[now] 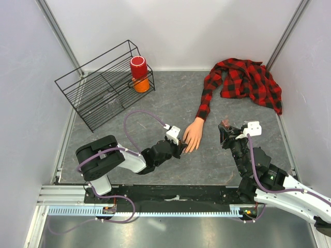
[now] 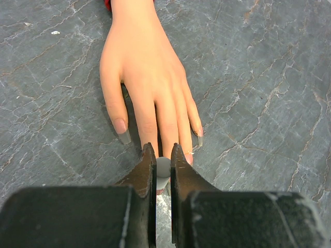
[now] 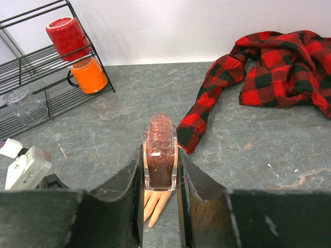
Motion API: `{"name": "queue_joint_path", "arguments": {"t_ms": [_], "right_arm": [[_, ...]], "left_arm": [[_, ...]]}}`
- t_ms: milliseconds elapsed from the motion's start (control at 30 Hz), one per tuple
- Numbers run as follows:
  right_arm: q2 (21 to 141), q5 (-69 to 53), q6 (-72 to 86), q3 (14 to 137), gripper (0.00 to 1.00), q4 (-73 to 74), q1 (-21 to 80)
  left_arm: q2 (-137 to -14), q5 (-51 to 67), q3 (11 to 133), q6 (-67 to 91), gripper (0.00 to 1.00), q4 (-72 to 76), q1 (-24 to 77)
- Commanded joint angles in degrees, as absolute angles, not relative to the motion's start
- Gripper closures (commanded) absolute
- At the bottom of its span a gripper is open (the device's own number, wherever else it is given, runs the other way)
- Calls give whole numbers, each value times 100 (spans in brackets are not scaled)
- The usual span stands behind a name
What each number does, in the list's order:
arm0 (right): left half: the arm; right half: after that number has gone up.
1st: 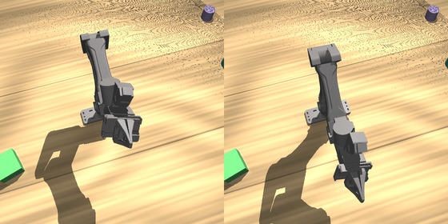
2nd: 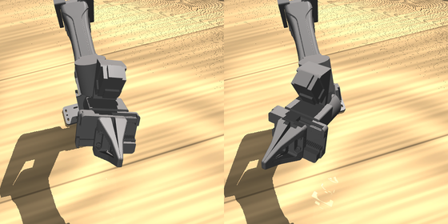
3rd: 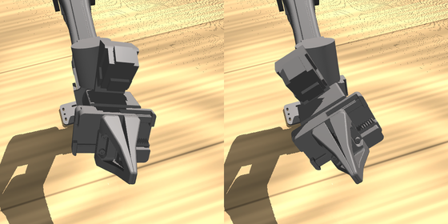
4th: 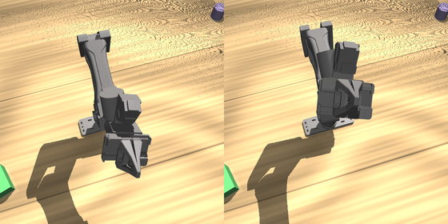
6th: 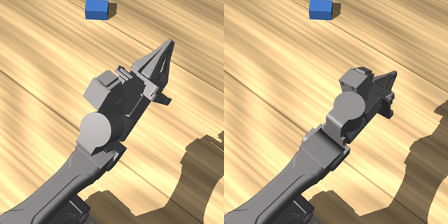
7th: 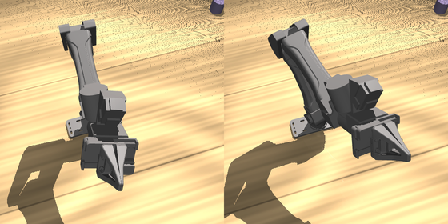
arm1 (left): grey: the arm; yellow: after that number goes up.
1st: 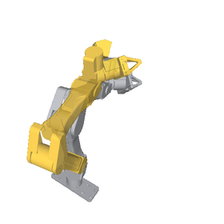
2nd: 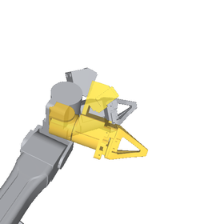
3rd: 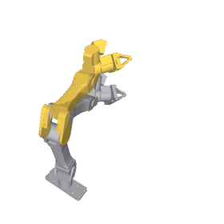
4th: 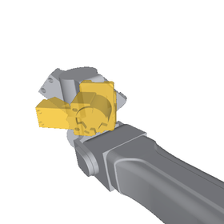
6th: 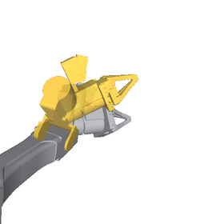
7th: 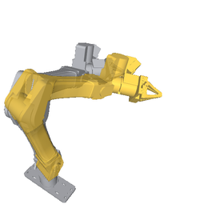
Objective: Paint the nails
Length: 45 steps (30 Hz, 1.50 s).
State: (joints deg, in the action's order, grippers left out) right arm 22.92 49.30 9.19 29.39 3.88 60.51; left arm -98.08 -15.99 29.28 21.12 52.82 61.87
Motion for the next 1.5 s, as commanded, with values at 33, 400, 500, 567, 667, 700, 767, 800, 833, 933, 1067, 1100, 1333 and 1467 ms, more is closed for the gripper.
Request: {"name": "queue_joint_path", "arguments": {"t_ms": [33,400,500,567,667,700,767,800,833,933,1067,1100,1333,1467], "right_arm": [[2259,4852,897,2935,100,184,6029],[2285,4843,888,2962,100,184,6029],[2285,4843,888,2962,100,176,6029],[2285,4834,888,2962,100,184,6029],[2268,4834,888,2962,100,185,6038],[2276,4834,888,2962,100,185,6029],[2268,4834,888,2953,100,185,6038],[2268,4834,896,2944,100,176,6029],[2250,4834,896,2944,100,176,6038],[2241,4834,905,2936,100,176,6029],[2232,4834,896,2927,100,185,6029],[2224,4834,896,2927,100,176,6038],[2197,4834,905,2918,100,185,6029],[2171,4843,914,2909,100,202,6029]], "left_arm": [[-9677,-1723,3085,1855,98,5423,6214],[-9817,-1679,3305,1705,98,5405,6161],[-9826,-1679,3305,1723,98,5397,6135],[-9809,-1679,3270,1758,98,5388,6135],[-9765,-1696,3191,1828,98,5379,6135],[-9756,-1696,3173,1872,98,5370,6135],[-9729,-1653,3103,1977,98,5370,6144],[-9721,-1635,3085,2004,98,5370,6144],[-9703,-1626,3059,2013,98,5388,6144],[-9686,-1617,3024,2057,98,5379,6152],[-9677,-1608,3006,2127,98,5353,6196],[-9668,-1608,2988,2144,98,5361,6205],[-9650,-1661,2962,2153,98,5370,6214],[-9633,-1714,2918,2162,98,5405,6214]]}}
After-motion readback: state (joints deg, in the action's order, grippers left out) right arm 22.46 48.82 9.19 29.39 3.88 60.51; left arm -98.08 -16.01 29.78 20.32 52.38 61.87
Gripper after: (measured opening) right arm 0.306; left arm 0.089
